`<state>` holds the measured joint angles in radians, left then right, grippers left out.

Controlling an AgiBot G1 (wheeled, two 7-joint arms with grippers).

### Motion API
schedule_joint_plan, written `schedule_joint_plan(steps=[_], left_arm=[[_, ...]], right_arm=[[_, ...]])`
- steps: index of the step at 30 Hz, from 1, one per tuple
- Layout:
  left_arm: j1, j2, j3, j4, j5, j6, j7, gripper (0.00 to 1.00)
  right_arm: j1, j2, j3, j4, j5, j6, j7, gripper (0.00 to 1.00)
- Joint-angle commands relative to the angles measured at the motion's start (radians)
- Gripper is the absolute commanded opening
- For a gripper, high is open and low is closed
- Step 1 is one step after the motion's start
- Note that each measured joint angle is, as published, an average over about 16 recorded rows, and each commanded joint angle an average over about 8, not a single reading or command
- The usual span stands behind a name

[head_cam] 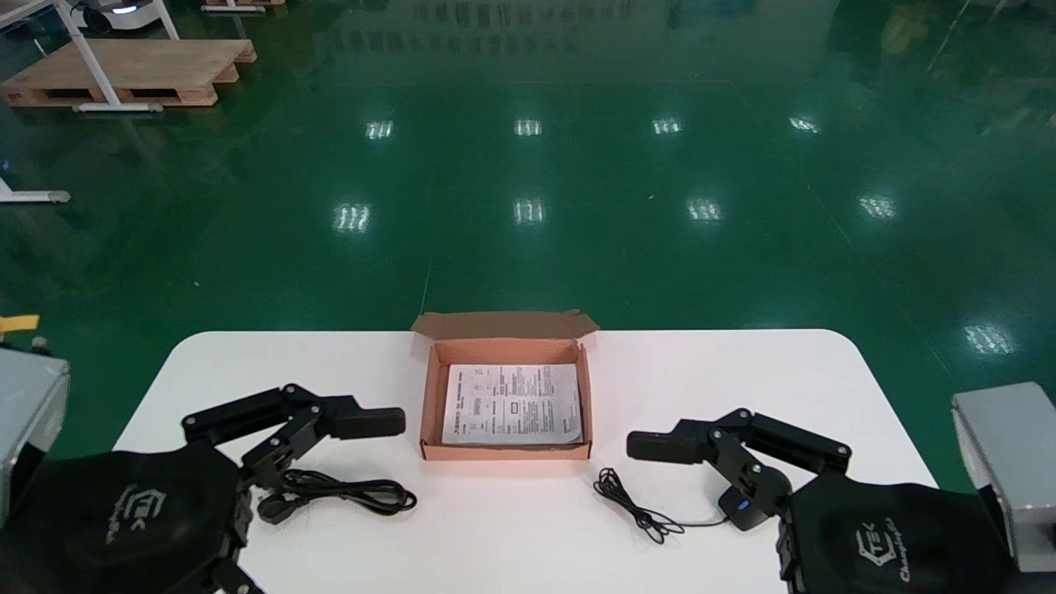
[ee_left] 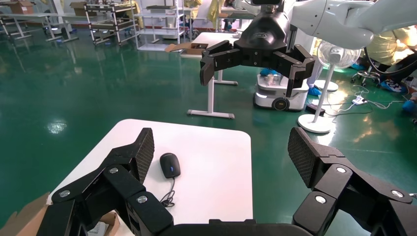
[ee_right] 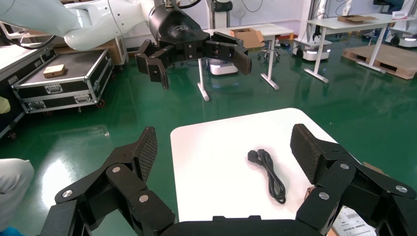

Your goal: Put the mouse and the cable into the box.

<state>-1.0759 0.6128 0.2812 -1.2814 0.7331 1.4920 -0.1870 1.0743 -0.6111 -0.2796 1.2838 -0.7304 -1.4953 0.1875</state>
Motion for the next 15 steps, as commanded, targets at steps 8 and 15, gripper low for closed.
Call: schedule_joint_plan(steps=[8,15], left_arm=[[0.000,0.000,0.000,0.000,0.000,0.000,0.000,1.00],[0.000,0.000,0.000,0.000,0.000,0.000,0.000,1.00]], right_arm=[[0.000,0.000,0.000,0.000,0.000,0.000,0.000,1.00],[0.000,0.000,0.000,0.000,0.000,0.000,0.000,1.00]])
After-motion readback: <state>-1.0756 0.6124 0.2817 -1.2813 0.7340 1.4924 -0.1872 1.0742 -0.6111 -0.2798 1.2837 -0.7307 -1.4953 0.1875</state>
